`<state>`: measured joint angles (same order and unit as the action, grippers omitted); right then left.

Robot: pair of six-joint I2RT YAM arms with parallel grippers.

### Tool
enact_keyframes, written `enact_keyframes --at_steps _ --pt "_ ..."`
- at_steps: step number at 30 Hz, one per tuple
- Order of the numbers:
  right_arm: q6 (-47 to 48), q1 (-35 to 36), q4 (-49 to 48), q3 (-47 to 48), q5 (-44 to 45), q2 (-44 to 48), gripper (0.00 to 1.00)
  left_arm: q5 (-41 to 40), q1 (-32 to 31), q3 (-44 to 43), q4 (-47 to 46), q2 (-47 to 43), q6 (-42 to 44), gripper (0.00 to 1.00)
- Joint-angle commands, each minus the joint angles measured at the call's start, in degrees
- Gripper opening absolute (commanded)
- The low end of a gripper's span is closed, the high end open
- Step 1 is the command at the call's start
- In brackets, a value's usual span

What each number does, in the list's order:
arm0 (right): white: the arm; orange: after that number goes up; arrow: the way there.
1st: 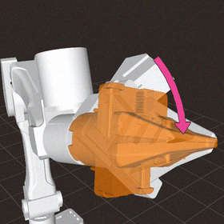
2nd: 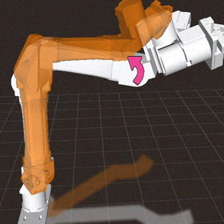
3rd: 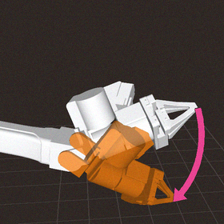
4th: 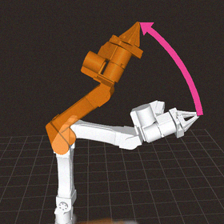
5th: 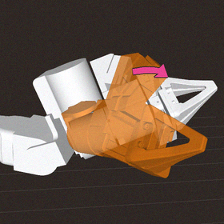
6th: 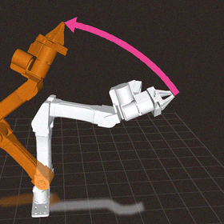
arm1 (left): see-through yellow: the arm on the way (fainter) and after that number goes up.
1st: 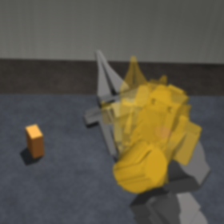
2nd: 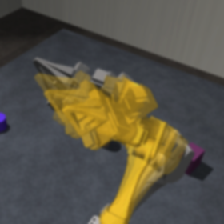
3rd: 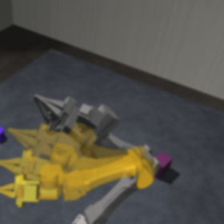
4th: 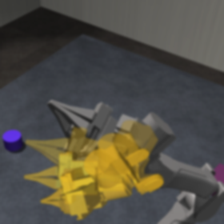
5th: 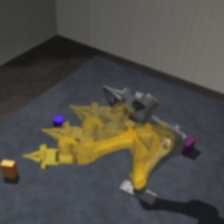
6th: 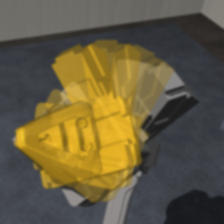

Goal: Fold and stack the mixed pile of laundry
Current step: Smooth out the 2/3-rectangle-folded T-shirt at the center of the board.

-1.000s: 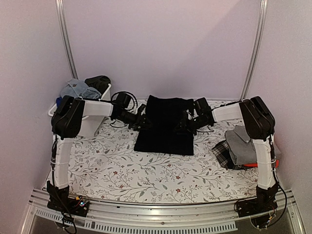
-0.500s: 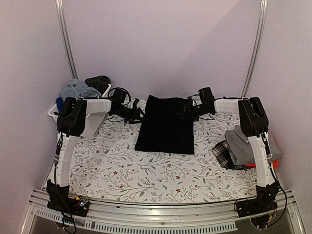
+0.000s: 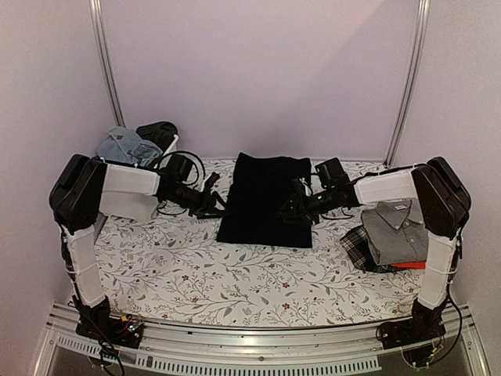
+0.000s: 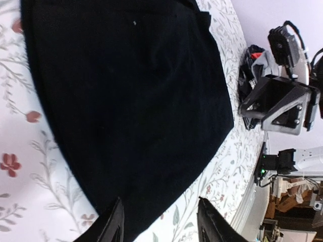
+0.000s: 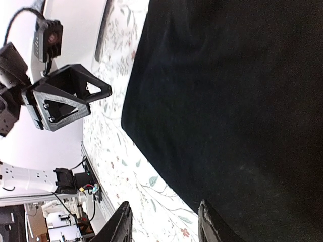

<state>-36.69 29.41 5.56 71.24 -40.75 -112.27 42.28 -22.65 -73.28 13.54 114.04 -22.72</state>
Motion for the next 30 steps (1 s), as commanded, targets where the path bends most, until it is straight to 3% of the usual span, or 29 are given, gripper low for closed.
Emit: enact_keyframes --at_steps 1,8,14,21,30 --pt "-6.14 2.51 -10.42 -5.88 -1.02 -2.07 0.43 3.67 -4.21 3.53 -7.00 1.38 -1.69 0.48" --pt "-5.94 2.50 -9.57 -12.55 0.26 -5.61 0.40 2.56 -5.03 13.02 -12.55 3.82 -5.43 0.42" --pt "-5.58 2.70 -7.93 -19.99 -0.49 1.59 0.40 1.47 -5.10 24.50 -12.58 -3.77 -5.75 0.41" --pt "-6.43 2.58 -0.28 -20.96 3.41 17.10 0.46 -0.31 -3.24 25.94 -10.09 -13.59 -6.56 0.48" --pt "-6.38 0.47 6.96 -20.35 11.58 11.62 0.48 -4.57 -0.52 22.75 -7.04 -8.56 -9.45 0.46"
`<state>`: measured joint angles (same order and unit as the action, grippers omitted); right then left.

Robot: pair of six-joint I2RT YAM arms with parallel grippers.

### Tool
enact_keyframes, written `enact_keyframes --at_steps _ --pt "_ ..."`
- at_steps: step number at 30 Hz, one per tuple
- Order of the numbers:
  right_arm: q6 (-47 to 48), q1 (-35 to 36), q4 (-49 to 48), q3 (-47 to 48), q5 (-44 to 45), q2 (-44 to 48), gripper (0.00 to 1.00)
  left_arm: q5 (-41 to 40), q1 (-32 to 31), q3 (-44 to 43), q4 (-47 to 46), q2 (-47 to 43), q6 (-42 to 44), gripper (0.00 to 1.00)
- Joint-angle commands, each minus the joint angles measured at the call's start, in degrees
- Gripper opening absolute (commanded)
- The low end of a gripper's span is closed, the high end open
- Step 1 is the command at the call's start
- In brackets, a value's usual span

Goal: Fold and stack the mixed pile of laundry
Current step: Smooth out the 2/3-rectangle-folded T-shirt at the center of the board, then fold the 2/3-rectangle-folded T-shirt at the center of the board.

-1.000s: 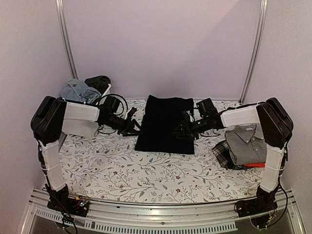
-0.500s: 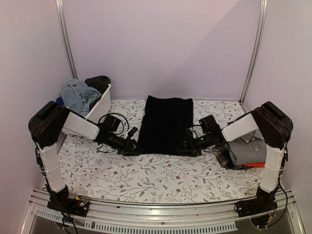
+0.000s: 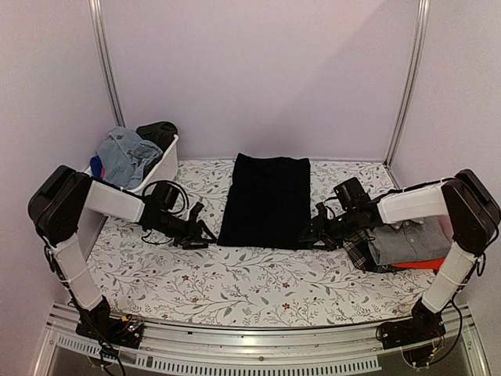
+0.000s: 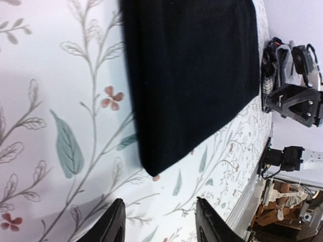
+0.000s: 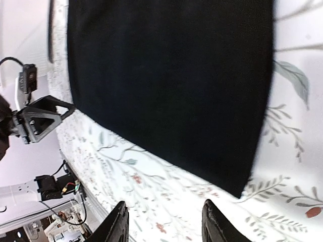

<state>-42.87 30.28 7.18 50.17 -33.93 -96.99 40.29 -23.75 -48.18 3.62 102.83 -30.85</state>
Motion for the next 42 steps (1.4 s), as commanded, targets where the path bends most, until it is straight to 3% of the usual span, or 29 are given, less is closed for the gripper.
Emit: enact_keyframes --at_steps 1,11,20,25,33,42 --pt "-0.19 -0.40 5.57 1.33 4.97 -4.96 0.48 -2.48 0.55 -2.79 3.06 3.20 -1.44 0.46" --pt "1.23 -0.04 11.91 5.65 11.05 -9.30 0.46 -2.71 -1.26 -5.83 4.29 8.18 -2.12 0.36" --pt "0.60 -0.66 10.83 2.16 11.21 -8.23 0.46 -3.53 -2.00 -5.34 7.00 9.72 -2.15 0.36" --pt "0.50 -0.66 9.57 3.71 11.39 -10.14 0.39 -2.64 -2.66 -4.92 4.50 11.64 -2.57 0.35" --pt "2.11 -0.93 14.23 2.49 16.24 -9.07 0.51 -2.72 -2.93 -3.67 4.79 11.48 -2.59 0.36" --pt "3.83 -1.10 13.98 4.24 17.01 -10.14 0.50 -3.49 -2.97 -3.27 4.99 11.45 -2.67 0.37"
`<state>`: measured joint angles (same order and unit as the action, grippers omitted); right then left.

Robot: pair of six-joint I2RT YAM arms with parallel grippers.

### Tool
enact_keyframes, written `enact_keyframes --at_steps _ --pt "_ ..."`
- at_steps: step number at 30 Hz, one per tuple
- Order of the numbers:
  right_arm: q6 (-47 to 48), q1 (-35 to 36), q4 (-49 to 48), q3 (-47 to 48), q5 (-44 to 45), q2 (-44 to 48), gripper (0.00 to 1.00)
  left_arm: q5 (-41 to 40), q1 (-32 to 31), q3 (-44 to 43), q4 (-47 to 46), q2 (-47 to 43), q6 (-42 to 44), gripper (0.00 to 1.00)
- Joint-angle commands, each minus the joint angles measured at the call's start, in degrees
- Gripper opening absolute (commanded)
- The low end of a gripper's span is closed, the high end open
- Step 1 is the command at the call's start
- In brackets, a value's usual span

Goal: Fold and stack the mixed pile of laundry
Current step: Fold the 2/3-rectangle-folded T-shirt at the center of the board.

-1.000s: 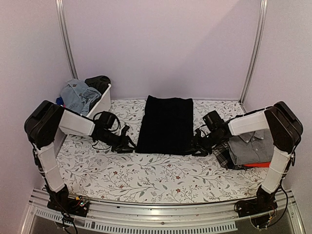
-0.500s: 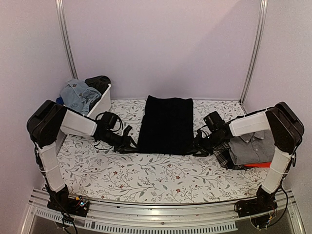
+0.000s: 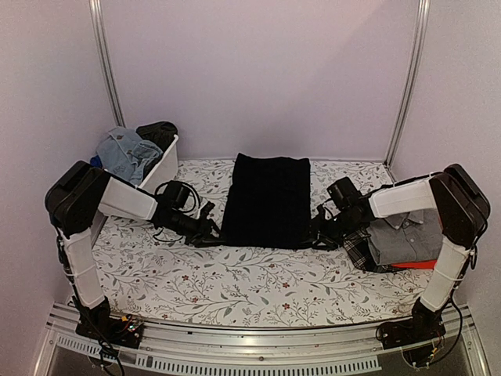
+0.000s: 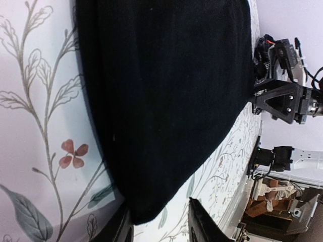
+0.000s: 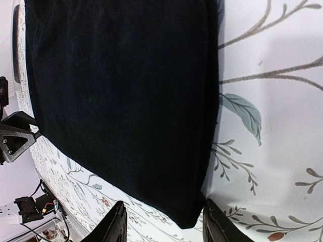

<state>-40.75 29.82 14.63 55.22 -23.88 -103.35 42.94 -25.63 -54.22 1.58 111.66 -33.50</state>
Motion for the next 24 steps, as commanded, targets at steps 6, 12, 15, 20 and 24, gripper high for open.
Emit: enact_keyframes --at_steps 6,12,15,20,24 --pt "3.17 -0.19 6.16 -0.32 4.56 -5.39 0.29 -4.99 -1.22 2.29 6.21 3.05 -0.06 0.26" --pt "2.98 1.04 6.00 -2.87 2.85 -3.07 0.01 -3.90 -1.44 4.39 5.19 0.54 0.21 0.00" --pt "2.25 1.72 5.99 -5.12 2.03 -1.25 0.00 -3.43 -1.62 6.61 5.04 -2.23 0.11 0.00" --pt "-1.19 4.97 4.93 -10.50 -1.47 5.17 0.00 -2.43 -2.30 13.59 5.44 -10.33 -0.68 0.00" --pt "-6.91 10.28 3.00 -14.78 -5.89 11.75 0.00 0.54 -4.82 20.70 6.39 -20.21 -2.76 0.00"
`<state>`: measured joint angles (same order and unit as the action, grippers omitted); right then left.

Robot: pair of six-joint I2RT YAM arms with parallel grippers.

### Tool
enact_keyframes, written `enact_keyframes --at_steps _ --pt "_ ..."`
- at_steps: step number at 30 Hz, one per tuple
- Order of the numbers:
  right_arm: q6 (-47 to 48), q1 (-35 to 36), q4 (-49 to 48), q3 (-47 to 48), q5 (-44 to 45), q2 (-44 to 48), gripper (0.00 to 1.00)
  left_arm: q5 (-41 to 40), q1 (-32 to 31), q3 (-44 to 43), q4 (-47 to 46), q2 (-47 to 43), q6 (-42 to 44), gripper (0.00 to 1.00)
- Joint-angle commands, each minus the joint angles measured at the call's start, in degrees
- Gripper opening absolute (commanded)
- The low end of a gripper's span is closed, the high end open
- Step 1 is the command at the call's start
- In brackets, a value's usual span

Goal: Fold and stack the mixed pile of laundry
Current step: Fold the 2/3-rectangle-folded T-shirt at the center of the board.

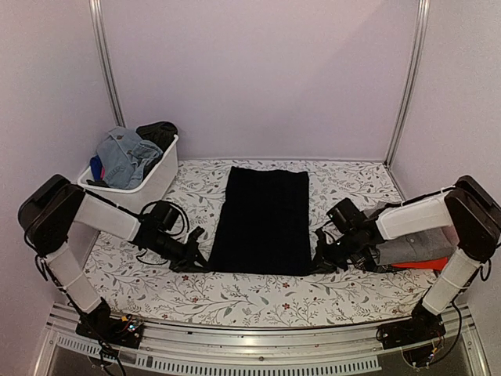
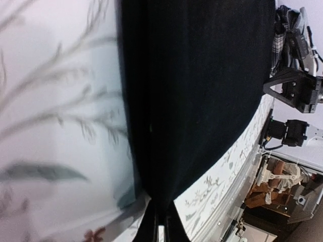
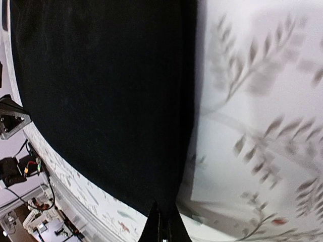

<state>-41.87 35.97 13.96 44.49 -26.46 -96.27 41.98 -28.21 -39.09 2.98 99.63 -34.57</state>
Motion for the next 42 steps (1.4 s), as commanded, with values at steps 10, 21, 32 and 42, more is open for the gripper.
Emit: enact_keyframes --at_steps 10,21,32,42 --pt "-14.58 5.22 11.76 2.37 -1.39 15.09 0.00 0.55 -0.28 -3.67 17.14 -21.20 -2.98 0.00" --pt "-1.05 -8.90 14.41 22.57 -1.24 -0.97 0.00 0.78 7.52 -32.78 18.90 4.86 2.46 0.00" --pt "6.04 -16.73 16.59 47.59 -4.34 -22.45 0.00 1.90 9.92 -58.11 20.62 26.00 3.24 0.00" --pt "8.36 -20.79 15.62 63.15 -6.25 -36.26 0.00 1.76 10.13 -80.24 18.07 43.59 0.74 0.00"
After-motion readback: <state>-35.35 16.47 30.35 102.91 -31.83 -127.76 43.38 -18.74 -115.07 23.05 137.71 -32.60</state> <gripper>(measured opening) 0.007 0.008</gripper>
